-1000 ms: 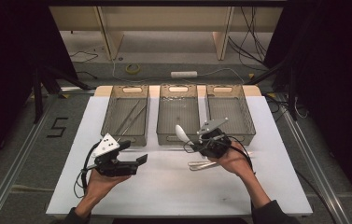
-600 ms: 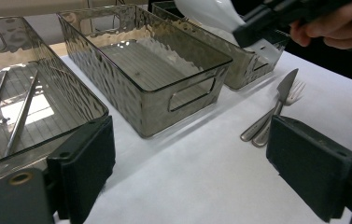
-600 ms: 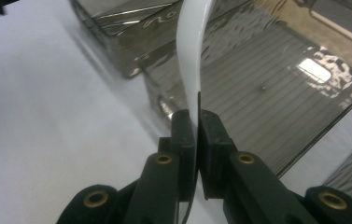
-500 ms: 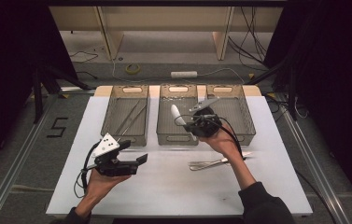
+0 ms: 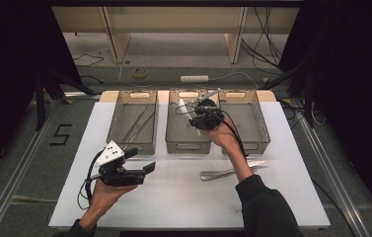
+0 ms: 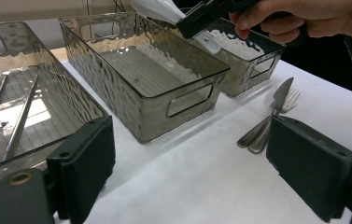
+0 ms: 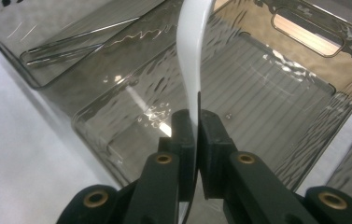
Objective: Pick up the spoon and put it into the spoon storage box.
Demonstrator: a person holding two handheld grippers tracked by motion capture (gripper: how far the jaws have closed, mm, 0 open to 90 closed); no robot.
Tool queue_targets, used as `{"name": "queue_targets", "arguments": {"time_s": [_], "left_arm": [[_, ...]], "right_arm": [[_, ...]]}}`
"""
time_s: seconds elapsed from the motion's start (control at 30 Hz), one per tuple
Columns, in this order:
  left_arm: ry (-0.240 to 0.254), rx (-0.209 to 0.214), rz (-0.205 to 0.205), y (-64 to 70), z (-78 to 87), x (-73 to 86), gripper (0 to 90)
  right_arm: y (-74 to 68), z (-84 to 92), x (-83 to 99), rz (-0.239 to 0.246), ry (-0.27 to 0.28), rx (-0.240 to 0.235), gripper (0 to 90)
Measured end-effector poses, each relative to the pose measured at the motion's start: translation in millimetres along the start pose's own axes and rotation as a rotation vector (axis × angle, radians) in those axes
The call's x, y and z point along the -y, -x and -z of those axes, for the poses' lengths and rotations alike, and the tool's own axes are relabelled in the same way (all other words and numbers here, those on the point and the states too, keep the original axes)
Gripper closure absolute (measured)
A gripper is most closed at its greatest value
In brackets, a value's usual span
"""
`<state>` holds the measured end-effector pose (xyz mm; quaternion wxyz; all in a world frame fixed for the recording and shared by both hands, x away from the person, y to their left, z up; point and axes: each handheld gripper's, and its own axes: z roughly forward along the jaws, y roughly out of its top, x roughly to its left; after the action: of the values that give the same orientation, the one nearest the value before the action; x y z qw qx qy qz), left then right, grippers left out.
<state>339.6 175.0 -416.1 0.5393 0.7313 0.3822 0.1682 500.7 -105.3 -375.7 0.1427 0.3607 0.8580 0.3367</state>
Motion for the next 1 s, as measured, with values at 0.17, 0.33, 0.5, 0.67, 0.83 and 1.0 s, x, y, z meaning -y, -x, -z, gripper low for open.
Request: {"name": "queue_targets", "arguments": {"time_s": [0.17,0.33,0.5,0.67,0.83,1.0], "left_arm": [[0.000,0.002,-0.006,0.8,-0.2,0.0,15.0],[-0.003,0.001,-0.010,1.4,-0.6,0.2,15.0],[-0.001,-0.001,-0.013,1.6,-0.5,0.1,15.0],[-0.002,-0.002,-0.012,1.7,-0.7,0.2,15.0],[-0.007,-0.002,-0.020,2.1,-0.6,0.3,15.0],[-0.004,-0.002,-0.020,2.5,-0.4,0.2,15.0]], "right_arm": [[1.7,-5.8,-3.0,-0.013,-0.004,0.014,86.3],[3.6,-11.3,-4.2,-0.029,-0.006,0.017,86.3],[3.8,-17.6,-4.0,-0.042,-0.015,0.022,86.2],[4.0,-25.4,-2.7,-0.052,-0.032,0.026,86.2],[0.2,-33.8,0.0,-0.051,-0.051,0.027,86.2],[-2.1,-41.2,0.8,-0.057,-0.065,0.039,86.1]]}}
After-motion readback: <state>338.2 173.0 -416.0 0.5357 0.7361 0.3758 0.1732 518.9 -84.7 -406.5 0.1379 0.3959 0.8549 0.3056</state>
